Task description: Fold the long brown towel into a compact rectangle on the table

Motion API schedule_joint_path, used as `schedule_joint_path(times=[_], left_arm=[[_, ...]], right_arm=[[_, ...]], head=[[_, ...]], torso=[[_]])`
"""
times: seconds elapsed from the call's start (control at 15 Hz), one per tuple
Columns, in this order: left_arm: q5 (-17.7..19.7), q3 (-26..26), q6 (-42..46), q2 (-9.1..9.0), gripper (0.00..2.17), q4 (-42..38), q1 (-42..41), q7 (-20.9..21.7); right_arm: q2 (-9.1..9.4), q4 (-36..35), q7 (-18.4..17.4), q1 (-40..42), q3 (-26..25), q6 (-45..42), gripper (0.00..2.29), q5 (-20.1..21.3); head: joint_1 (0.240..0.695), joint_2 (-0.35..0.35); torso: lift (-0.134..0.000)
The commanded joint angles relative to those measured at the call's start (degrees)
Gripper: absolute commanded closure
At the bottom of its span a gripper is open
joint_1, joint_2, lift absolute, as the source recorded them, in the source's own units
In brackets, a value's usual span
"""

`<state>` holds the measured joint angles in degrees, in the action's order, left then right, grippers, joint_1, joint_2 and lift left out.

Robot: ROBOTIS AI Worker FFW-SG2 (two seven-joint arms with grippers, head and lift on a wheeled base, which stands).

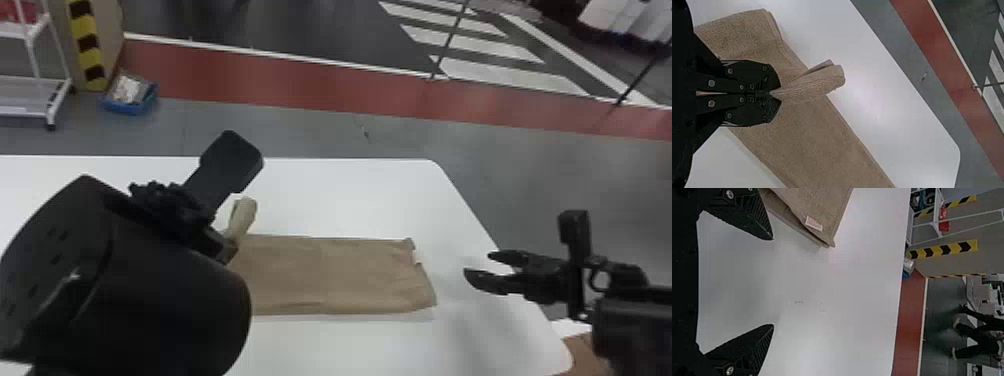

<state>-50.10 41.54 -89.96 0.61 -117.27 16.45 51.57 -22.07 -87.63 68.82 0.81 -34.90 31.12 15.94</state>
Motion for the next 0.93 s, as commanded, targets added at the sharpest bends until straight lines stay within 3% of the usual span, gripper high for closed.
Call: schedule_joint_path(times=[0.0,0.4,0.47,0.6,0.67,0.87], left_arm=[[0.26,0.56,-0.07,-0.76,1.89,-0.68,0.51,-1.29],[5.97,3.55,-0.07,-0.76,1.86,-1.73,-0.46,-9.73],[6.77,4.08,-0.07,-0.76,1.60,-1.38,-1.25,-12.10],[7.03,5.92,-0.07,-0.76,0.32,-0.50,-3.89,-16.59],[7.12,7.06,-0.07,-0.76,0.00,-0.06,-5.64,-19.66],[8.96,7.77,-0.07,-0.76,0.00,-0.15,-7.75,-25.02]], right_arm=[[0.36,-0.26,0.00,0.34,0.01,0.13,0.09,0.24],[0.63,-0.35,0.00,0.34,0.27,-0.05,0.09,0.41],[0.63,-0.35,0.00,0.42,0.18,-0.05,0.09,0.41],[0.63,-0.18,0.00,0.42,0.10,-0.22,0.09,0.41],[0.63,-0.26,0.00,0.42,0.27,-0.22,0.09,0.41],[0.71,-0.26,0.00,0.51,0.27,-0.40,0.09,0.32]], head=[[0.695,-0.350],[0.695,-0.350],[0.695,-0.350],[0.695,-0.350],[0.695,-0.350],[0.695,-0.350]], torso=[[-0.124],[-0.124],[-0.124],[-0.124],[-0.124],[-0.124]])
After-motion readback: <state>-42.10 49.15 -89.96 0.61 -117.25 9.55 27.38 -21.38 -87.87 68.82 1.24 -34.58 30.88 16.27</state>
